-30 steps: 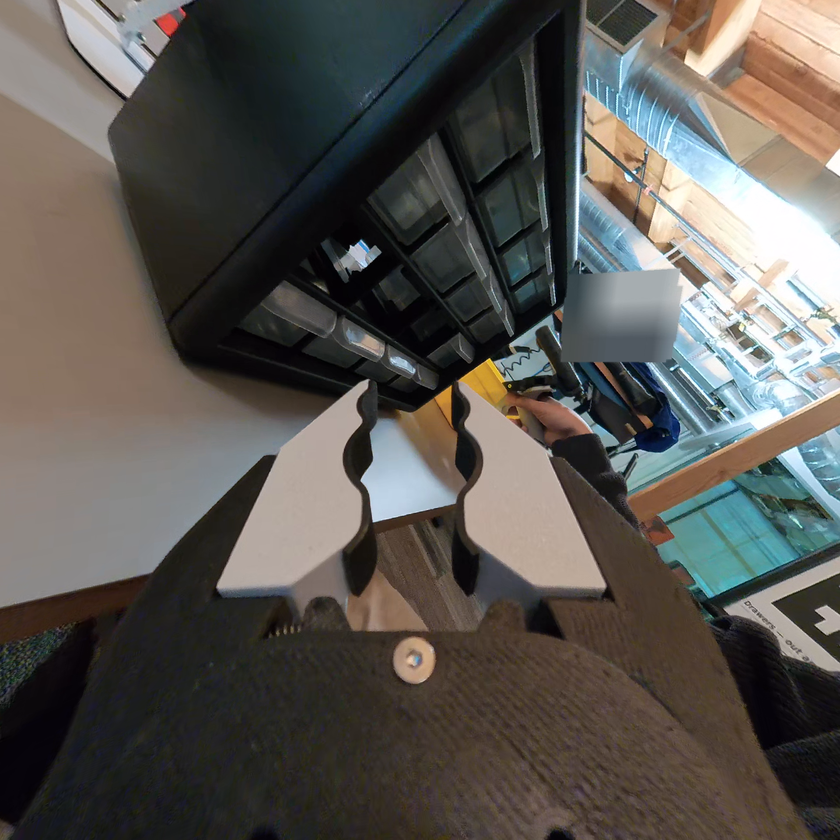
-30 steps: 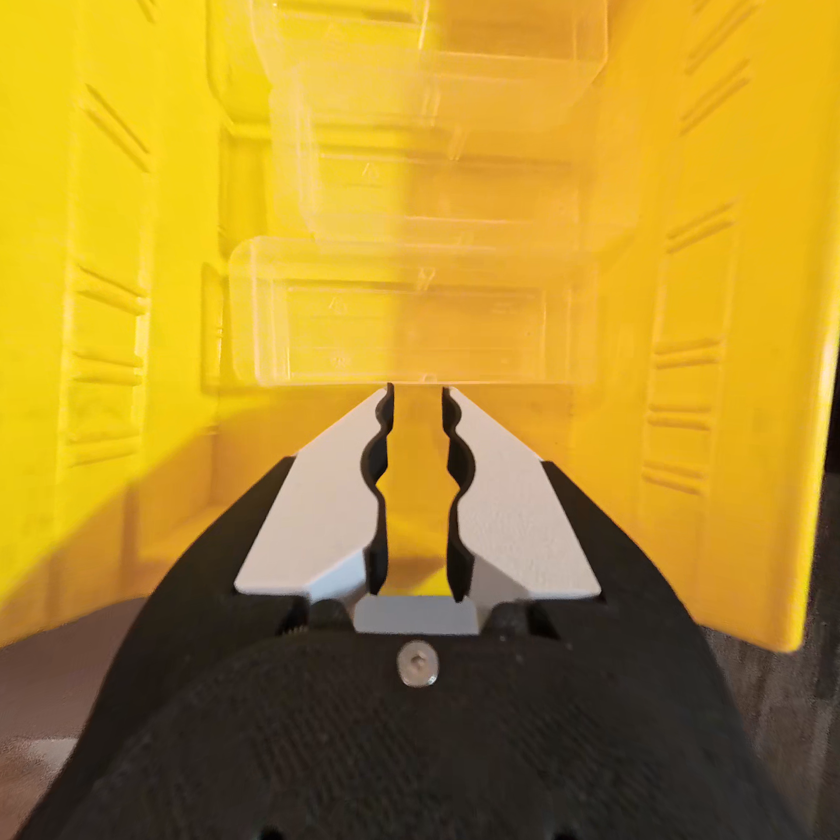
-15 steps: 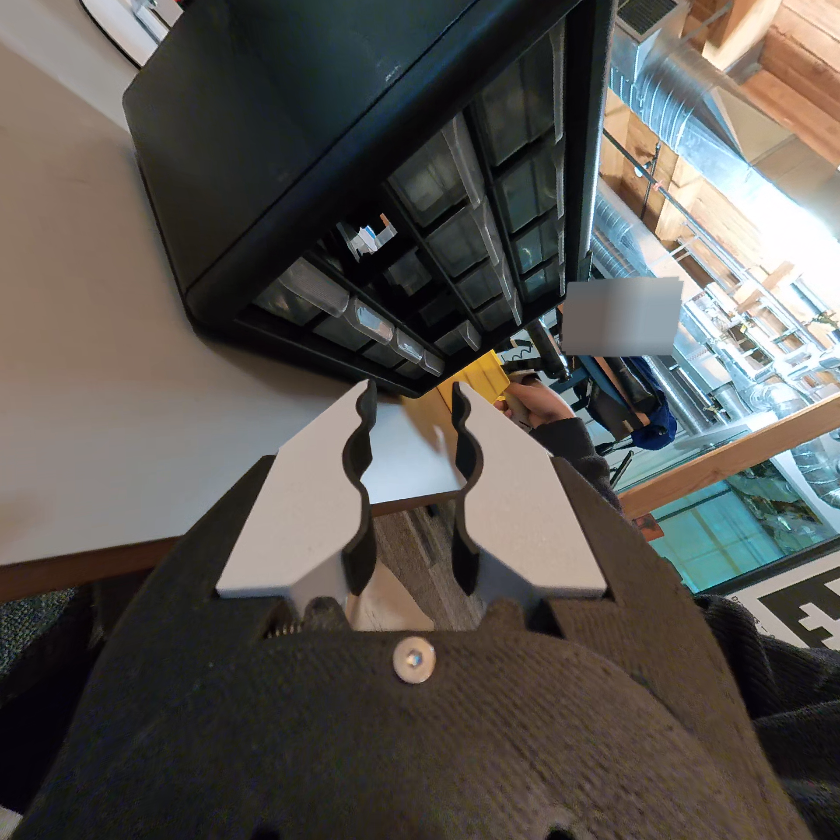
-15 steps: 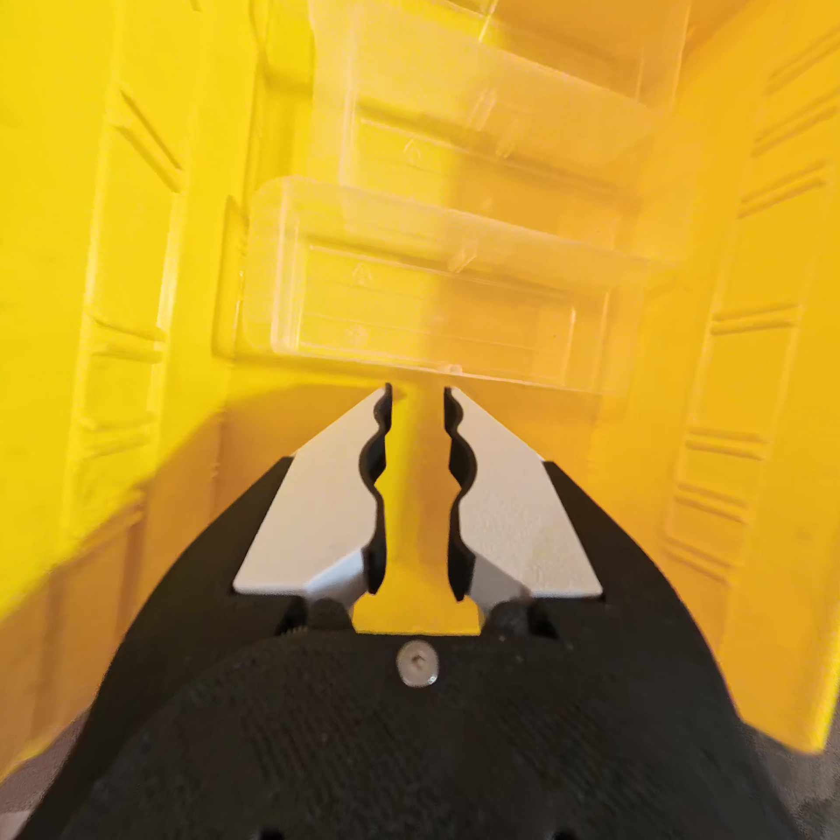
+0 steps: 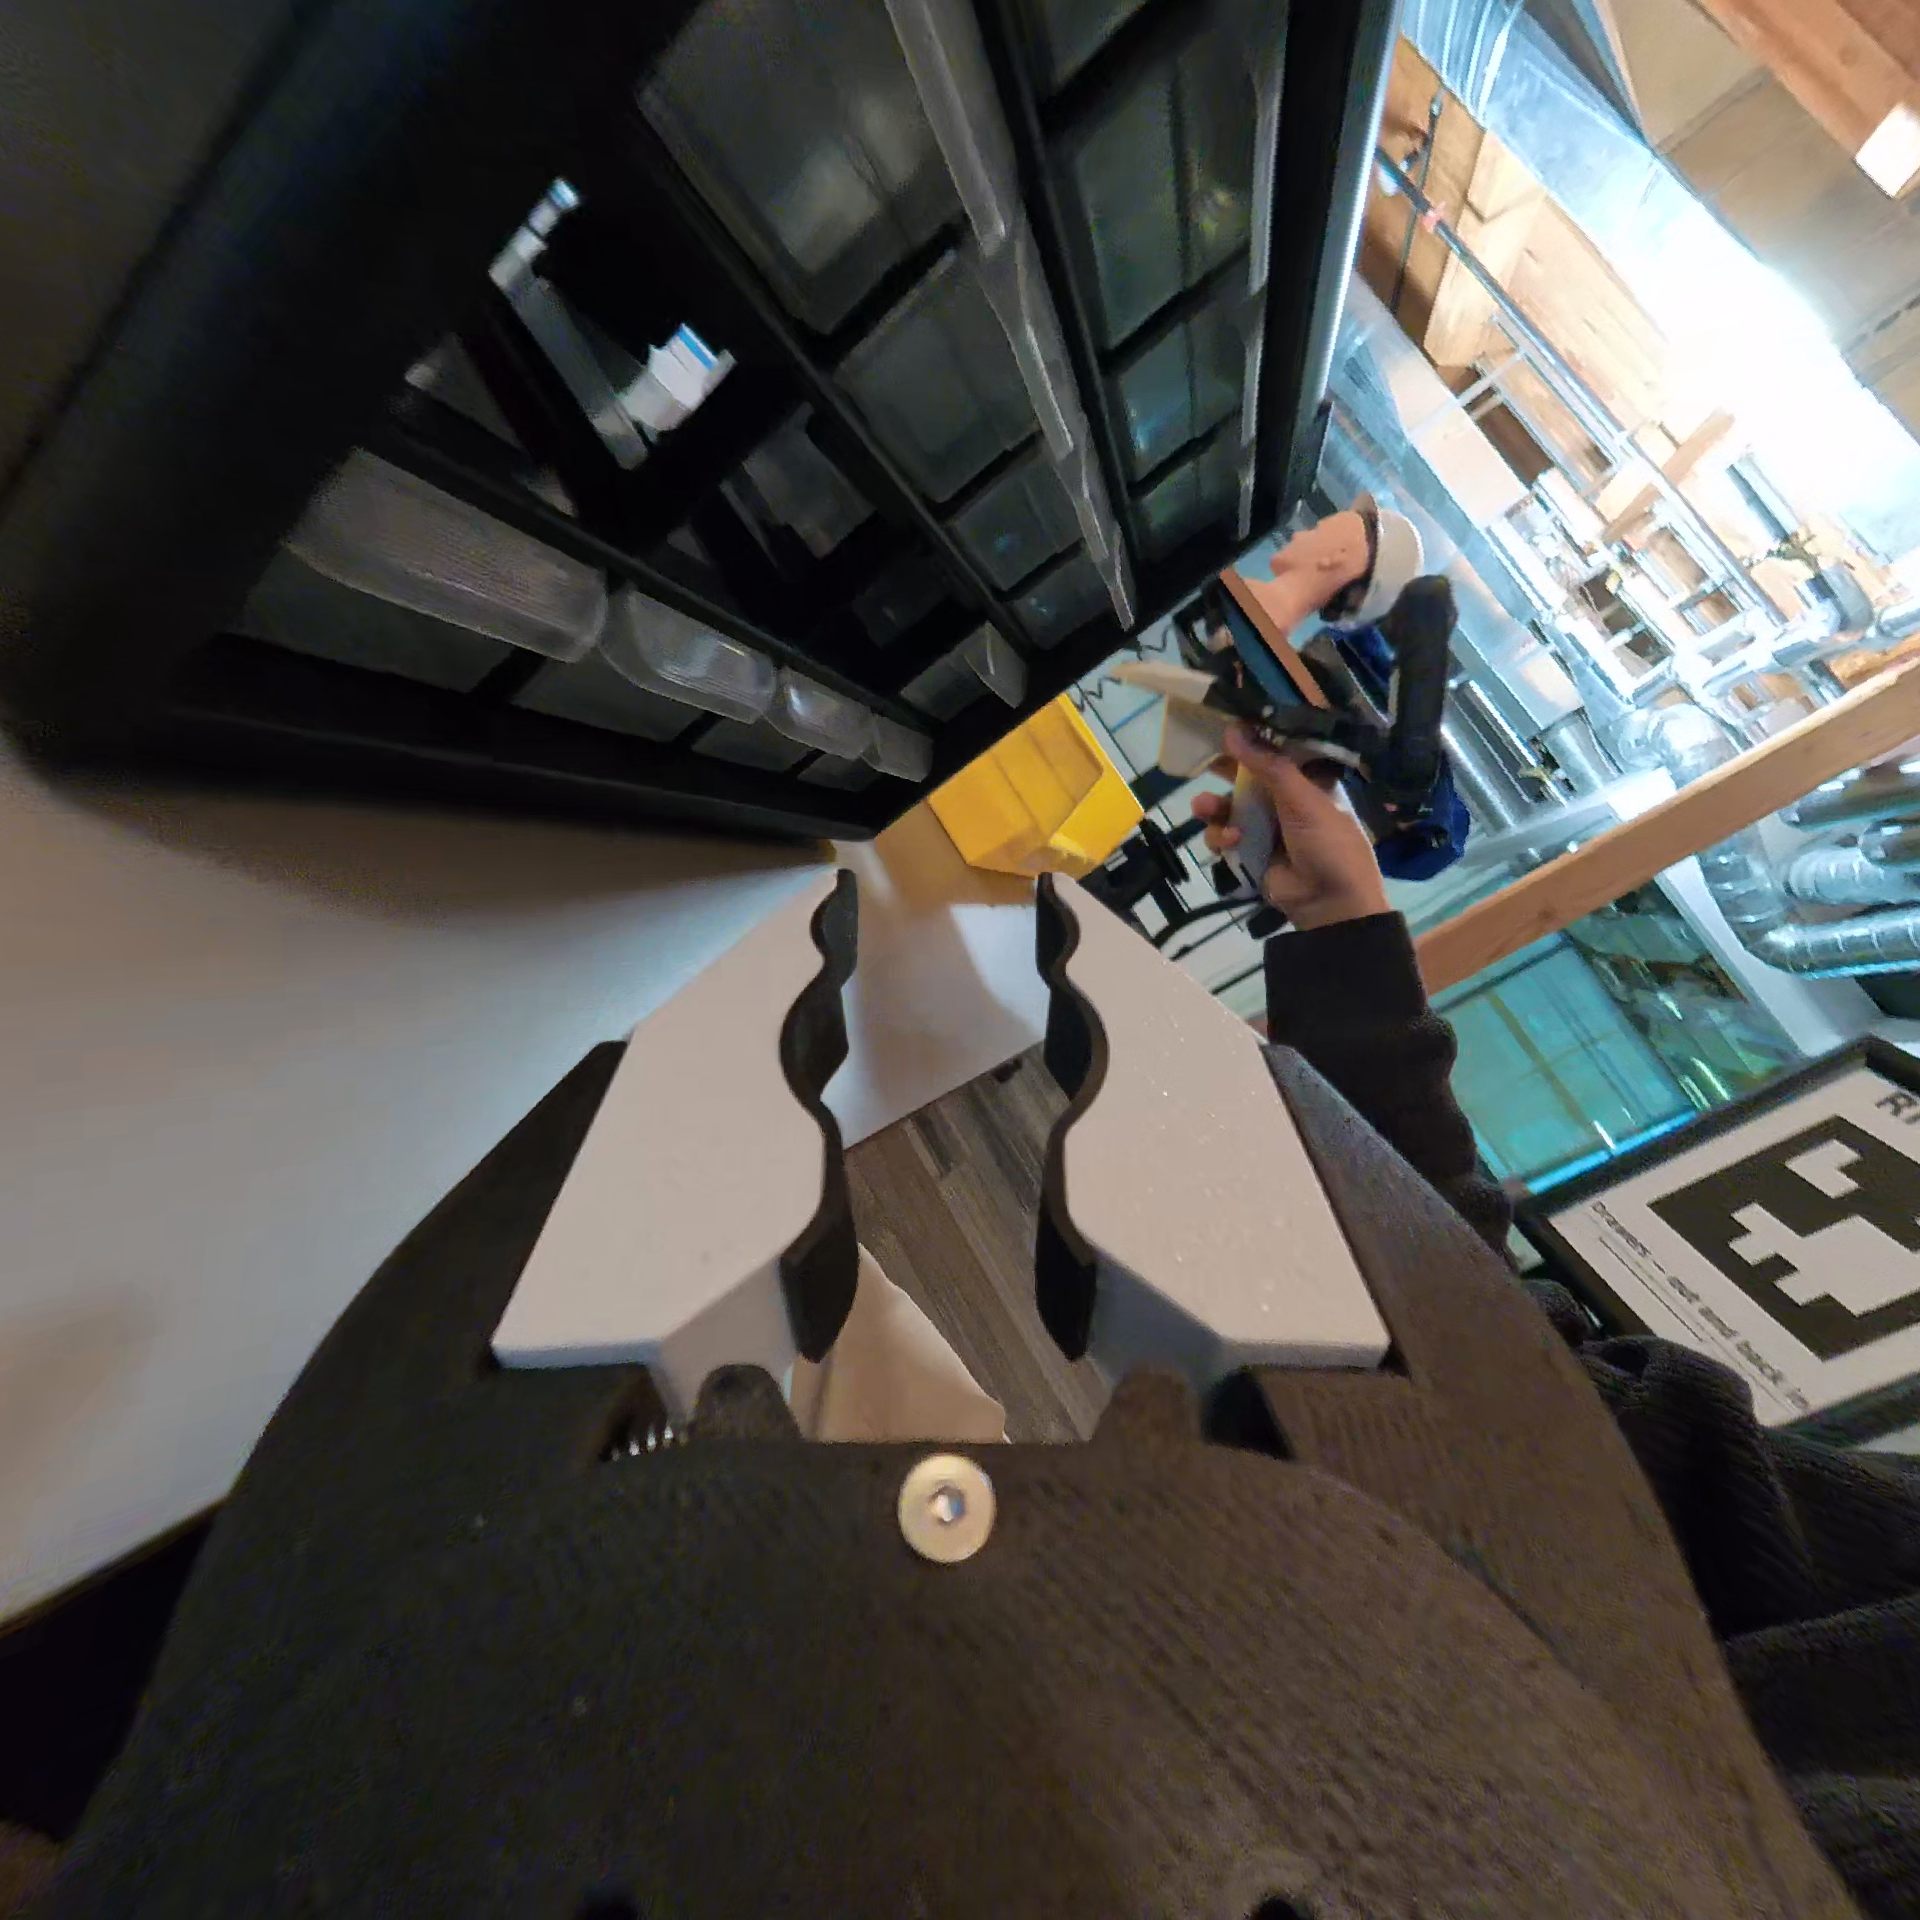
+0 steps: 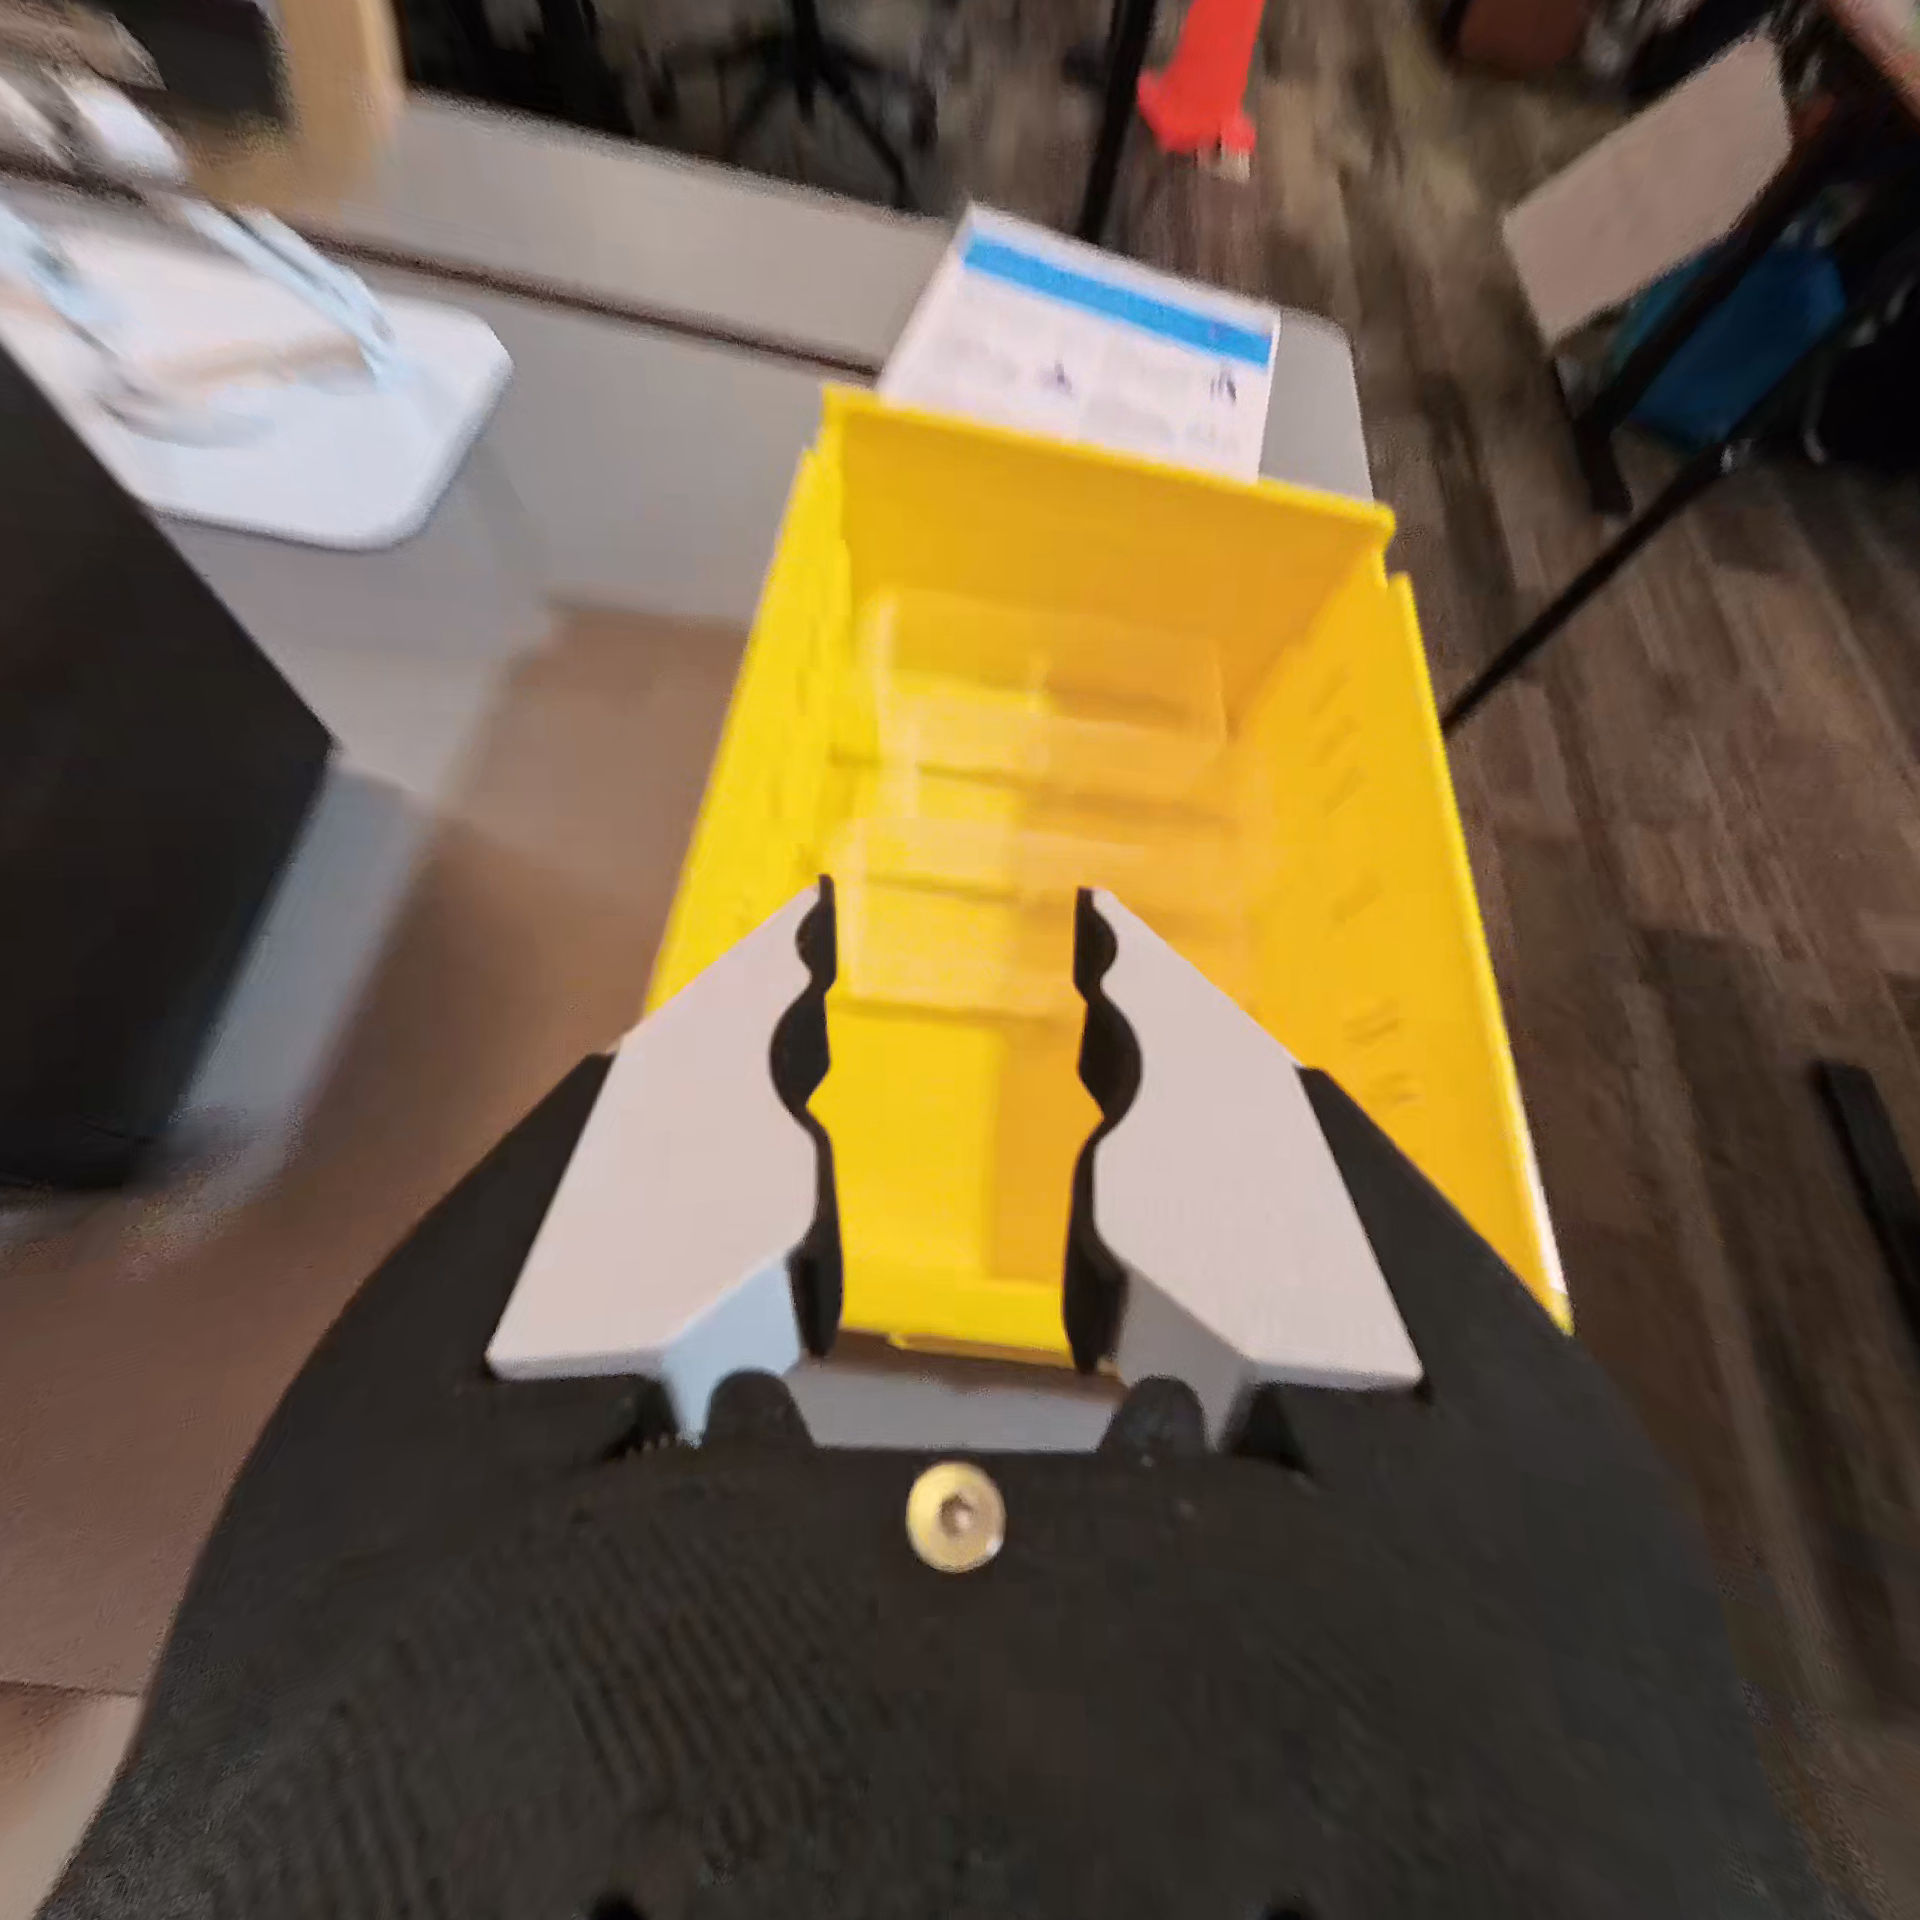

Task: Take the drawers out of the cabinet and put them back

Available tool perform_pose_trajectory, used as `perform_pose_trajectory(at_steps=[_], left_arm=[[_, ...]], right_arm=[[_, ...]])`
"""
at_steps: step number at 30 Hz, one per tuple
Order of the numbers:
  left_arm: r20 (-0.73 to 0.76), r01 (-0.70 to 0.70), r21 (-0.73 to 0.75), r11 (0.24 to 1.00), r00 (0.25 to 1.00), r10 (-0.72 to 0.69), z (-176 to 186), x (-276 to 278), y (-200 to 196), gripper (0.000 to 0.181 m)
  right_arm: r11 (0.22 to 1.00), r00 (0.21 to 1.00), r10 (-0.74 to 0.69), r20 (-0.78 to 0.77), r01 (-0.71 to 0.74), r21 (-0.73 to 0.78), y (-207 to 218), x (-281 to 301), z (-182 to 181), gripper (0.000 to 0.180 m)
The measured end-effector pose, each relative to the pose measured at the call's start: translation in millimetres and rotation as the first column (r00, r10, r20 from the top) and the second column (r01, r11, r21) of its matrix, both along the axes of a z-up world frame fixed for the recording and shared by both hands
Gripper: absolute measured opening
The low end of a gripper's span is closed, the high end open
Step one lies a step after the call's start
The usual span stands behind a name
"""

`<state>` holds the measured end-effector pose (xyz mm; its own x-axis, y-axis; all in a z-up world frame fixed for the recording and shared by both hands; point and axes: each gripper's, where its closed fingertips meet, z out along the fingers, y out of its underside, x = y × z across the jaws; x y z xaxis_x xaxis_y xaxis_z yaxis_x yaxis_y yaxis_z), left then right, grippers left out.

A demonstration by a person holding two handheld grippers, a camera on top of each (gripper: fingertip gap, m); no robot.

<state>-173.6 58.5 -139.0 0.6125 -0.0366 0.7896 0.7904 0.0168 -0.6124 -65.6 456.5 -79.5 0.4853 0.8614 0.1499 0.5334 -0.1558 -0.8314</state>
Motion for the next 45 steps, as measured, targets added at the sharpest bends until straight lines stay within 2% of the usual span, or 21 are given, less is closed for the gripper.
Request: perform_pose_trajectory(at_steps=[1, 3, 6, 8, 11, 14, 17, 19, 22, 27, 32, 33, 35, 38, 40, 43, 45], left_arm=[[-0.001, 0.023, 0.0, 1.0, 1.0, -0.023, 0, 4, 5, 0.032], [-0.005, 0.087, 0.034, 0.996, 0.996, -0.087, 4, 14, 17, 0.035], [-0.026, 0.167, 0.093, 0.982, 0.986, -0.165, 14, 29, 33, 0.039], [-0.079, 0.177, 0.096, 0.979, 0.982, -0.17, 16, 34, 44, 0.041], [-0.173, 0.114, 0.06, 0.992, 0.979, -0.103, 11, 31, 65, 0.045], [-0.168, 0.074, 0.043, 0.996, 0.984, -0.065, 10, 34, 89, 0.051], [-0.101, 0.019, 0.032, 0.999, 0.995, -0.016, 9, 30, 113, 0.046], [-0.045, -0.019, 0.057, 0.998, 0.999, 0.021, 9, 24, 123, 0.042], [0.027, 0.006, 0.127, 0.992, 1.0, -0.009, 16, 25, 132, 0.035], [0.146, -0.047, 0.125, 0.991, 0.989, 0.029, 14, 9, 142, 0.024], [0.232, 0.031, 0.177, 0.984, 0.97, -0.073, 18, 4, 146, 0.01], [0.229, 0.046, 0.195, 0.98, 0.969, -0.091, 20, 5, 145, 0.004], [0.193, 0.067, 0.178, 0.982, 0.976, -0.101, 20, 8, 142, 0.005], [0.158, 0.096, 0.165, 0.982, 0.98, -0.122, 19, 20, 133, 0.005], [0.169, 0.103, 0.168, 0.98, 0.977, -0.131, 18, 32, 125, 0.004], [0.183, 0.099, 0.162, 0.982, 0.975, -0.128, 17, 47, 119, 0.005], [0.176, 0.103, 0.158, 0.982, 0.976, -0.131, 18, 52, 118, 0.005]], right_arm=[[1.0, 0.997, 0.024, -0.073, -0.023, 0.011, -11, -5, 11, 0.043], [0.994, 0.964, 0.106, -0.242, -0.099, 0.039, -42, -18, 34, 0.04], [0.966, 0.839, 0.247, -0.485, -0.254, 0.054, -106, -37, 56, 0.039], [0.942, 0.761, 0.294, -0.579, -0.333, 0.042, -145, -45, 53, 0.039], [0.926, 0.729, 0.305, -0.613, -0.376, 0.013, -182, -50, 33, 0.039], [0.925, 0.738, 0.321, -0.594, -0.378, 0.031, -207, -48, 16, 0.035], [0.928, 0.763, 0.346, -0.545, -0.363, 0.082, -218, -39, 7, 0.029], [0.935, 0.766, 0.333, -0.55, -0.343, 0.088, -218, -32, 2, 0.026], [0.937, 0.78, 0.312, -0.543, -0.348, 0.038, -212, -28, -12, 0.025], [0.939, 0.786, 0.272, -0.555, -0.342, -0.024, -196, -23, -20, 0.025], [0.92, 0.775, 0.238, -0.585, -0.373, -0.12, -197, -26, -24, 0.027], [0.918, 0.778, 0.239, -0.581, -0.376, -0.126, -198, -27, -25, 0.027], [0.919, 0.786, 0.256, -0.562, -0.379, -0.112, -199, -30, -27, 0.027], [0.922, 0.803, 0.321, -0.503, -0.386, -0.028, -205, -32, -27, 0.028], [0.903, 0.796, 0.412, -0.444, -0.422, 0.082, -217, -34, -23, 0.031], [0.82, 0.773, 0.568, -0.282, -0.5, 0.279, -243, -37, -23, 0.037], [0.741, 0.781, 0.613, -0.116, -0.518, 0.426, -254, -39, -28, 0.04]])
